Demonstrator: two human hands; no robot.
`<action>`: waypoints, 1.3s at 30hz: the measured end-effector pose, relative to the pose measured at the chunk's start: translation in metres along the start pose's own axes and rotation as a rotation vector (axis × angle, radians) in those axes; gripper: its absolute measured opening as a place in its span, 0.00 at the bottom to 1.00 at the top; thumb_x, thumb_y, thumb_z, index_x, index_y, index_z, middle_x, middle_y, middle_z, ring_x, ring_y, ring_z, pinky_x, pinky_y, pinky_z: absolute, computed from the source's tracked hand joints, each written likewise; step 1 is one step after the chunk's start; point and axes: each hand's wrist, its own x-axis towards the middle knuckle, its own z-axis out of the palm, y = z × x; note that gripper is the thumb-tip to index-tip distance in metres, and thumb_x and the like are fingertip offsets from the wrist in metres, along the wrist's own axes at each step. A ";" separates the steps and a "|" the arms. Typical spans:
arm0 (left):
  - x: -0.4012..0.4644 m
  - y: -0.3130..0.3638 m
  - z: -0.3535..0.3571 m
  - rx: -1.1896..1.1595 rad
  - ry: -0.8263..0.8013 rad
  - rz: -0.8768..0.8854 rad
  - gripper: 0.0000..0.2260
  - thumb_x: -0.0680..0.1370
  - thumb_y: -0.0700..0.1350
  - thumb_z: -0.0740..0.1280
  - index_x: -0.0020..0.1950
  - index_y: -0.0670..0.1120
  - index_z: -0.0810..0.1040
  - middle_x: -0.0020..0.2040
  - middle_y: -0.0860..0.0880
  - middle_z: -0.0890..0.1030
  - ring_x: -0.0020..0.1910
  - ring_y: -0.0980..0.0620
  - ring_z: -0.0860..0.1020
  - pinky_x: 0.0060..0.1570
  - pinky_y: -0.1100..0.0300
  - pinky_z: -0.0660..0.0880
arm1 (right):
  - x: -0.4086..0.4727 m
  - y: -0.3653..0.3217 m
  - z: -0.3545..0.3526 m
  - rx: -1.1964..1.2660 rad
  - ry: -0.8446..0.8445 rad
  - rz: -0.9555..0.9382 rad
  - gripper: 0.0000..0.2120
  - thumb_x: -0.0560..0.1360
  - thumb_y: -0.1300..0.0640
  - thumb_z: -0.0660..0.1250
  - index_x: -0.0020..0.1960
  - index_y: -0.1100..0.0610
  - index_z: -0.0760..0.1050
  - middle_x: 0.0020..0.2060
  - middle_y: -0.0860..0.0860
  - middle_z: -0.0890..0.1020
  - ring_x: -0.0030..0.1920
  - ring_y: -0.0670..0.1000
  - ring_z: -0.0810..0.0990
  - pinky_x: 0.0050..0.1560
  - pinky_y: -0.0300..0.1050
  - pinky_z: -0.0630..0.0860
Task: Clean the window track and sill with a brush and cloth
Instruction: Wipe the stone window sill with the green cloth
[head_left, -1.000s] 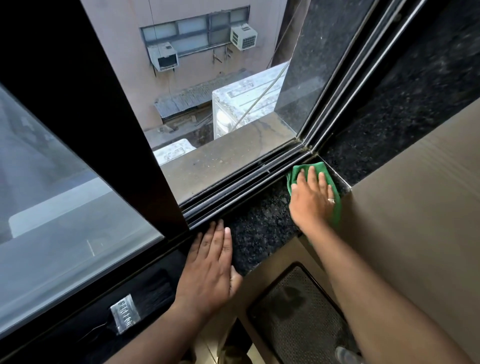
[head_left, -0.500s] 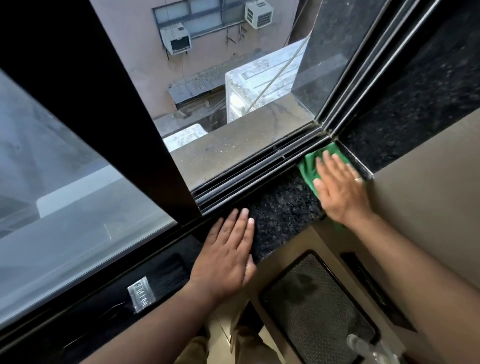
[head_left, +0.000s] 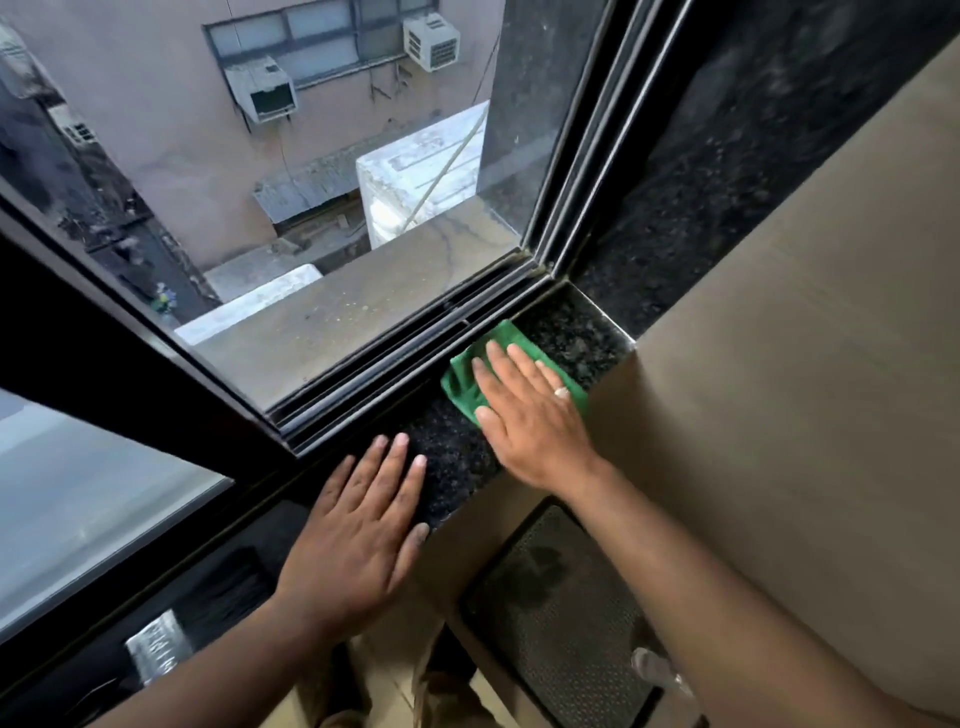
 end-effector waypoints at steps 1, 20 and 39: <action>0.000 0.000 0.001 -0.001 0.001 -0.002 0.28 0.81 0.58 0.48 0.78 0.45 0.60 0.79 0.43 0.57 0.78 0.44 0.54 0.73 0.44 0.54 | 0.010 0.013 -0.002 -0.032 -0.002 0.009 0.28 0.81 0.44 0.49 0.79 0.51 0.54 0.80 0.51 0.52 0.79 0.52 0.49 0.76 0.53 0.43; 0.001 -0.002 0.006 -0.035 0.019 -0.003 0.29 0.81 0.59 0.49 0.77 0.45 0.61 0.79 0.43 0.58 0.79 0.45 0.53 0.74 0.43 0.56 | 0.020 -0.028 0.007 0.075 0.052 0.377 0.30 0.82 0.44 0.47 0.79 0.60 0.54 0.80 0.55 0.51 0.79 0.57 0.47 0.77 0.55 0.42; 0.001 -0.002 0.003 -0.023 0.007 -0.002 0.29 0.81 0.59 0.49 0.78 0.44 0.61 0.79 0.43 0.57 0.79 0.45 0.52 0.74 0.43 0.55 | 0.008 0.023 0.002 0.052 0.023 0.170 0.30 0.81 0.41 0.44 0.80 0.52 0.51 0.80 0.51 0.50 0.79 0.52 0.46 0.75 0.51 0.40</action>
